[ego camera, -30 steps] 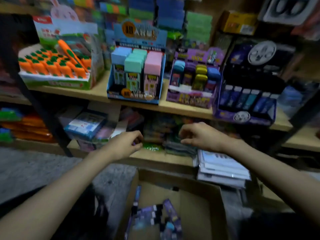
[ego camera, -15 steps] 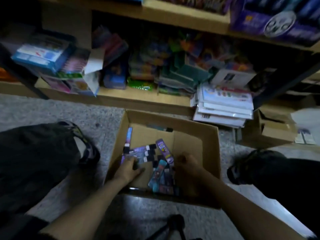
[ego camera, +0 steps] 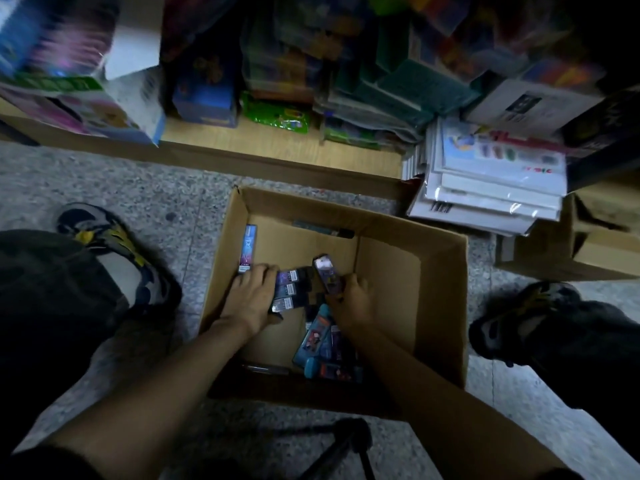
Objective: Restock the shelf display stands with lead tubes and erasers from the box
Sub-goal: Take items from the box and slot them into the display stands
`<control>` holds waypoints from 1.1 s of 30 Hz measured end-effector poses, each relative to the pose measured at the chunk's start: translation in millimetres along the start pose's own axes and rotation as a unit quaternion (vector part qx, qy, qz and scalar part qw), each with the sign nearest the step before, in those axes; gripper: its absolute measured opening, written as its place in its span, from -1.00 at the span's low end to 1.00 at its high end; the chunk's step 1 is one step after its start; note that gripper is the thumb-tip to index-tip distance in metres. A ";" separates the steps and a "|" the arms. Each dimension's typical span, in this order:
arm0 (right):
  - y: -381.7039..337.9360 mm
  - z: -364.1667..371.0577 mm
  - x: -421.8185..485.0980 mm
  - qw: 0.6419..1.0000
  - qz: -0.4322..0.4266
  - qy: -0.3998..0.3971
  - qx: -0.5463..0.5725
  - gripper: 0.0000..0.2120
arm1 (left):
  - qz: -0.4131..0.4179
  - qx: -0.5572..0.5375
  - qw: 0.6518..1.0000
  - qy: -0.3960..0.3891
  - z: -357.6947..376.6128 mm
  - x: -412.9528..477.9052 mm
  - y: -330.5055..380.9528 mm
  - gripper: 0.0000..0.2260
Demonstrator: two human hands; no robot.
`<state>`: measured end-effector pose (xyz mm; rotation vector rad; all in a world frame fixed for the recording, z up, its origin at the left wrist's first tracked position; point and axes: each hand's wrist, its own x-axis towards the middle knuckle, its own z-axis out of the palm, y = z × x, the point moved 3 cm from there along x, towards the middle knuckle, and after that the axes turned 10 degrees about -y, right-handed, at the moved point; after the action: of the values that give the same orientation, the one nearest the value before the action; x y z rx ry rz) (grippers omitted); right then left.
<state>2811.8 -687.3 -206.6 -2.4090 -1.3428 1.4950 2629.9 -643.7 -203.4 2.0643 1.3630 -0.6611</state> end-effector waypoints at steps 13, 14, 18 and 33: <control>24.6 -17.7 -4.8 0.987 -0.023 -0.006 0.161 -0.89 | -0.062 -0.067 0.996 -0.015 12.7 9.3 9.8 -0.35; 26.5 -19.9 -9.2 0.982 -0.026 -0.008 0.189 -0.86 | -0.062 -0.085 0.994 -0.018 14.7 7.5 10.7 -0.38; 33.1 -29.5 -24.4 0.963 -0.018 -0.011 0.270 -0.82 | -0.030 -0.187 0.982 -0.022 18.1 -1.5 13.7 -0.60; -24.2 -128.5 -90.8 0.969 -0.232 0.028 0.084 -0.93 | 0.117 -0.385 0.897 0.186 -98.5 -54.9 55.9 -0.75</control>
<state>2874.0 -679.8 -60.2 -1.8495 -1.5537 1.3372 2671.1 -628.4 -85.5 1.6719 1.2522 0.3680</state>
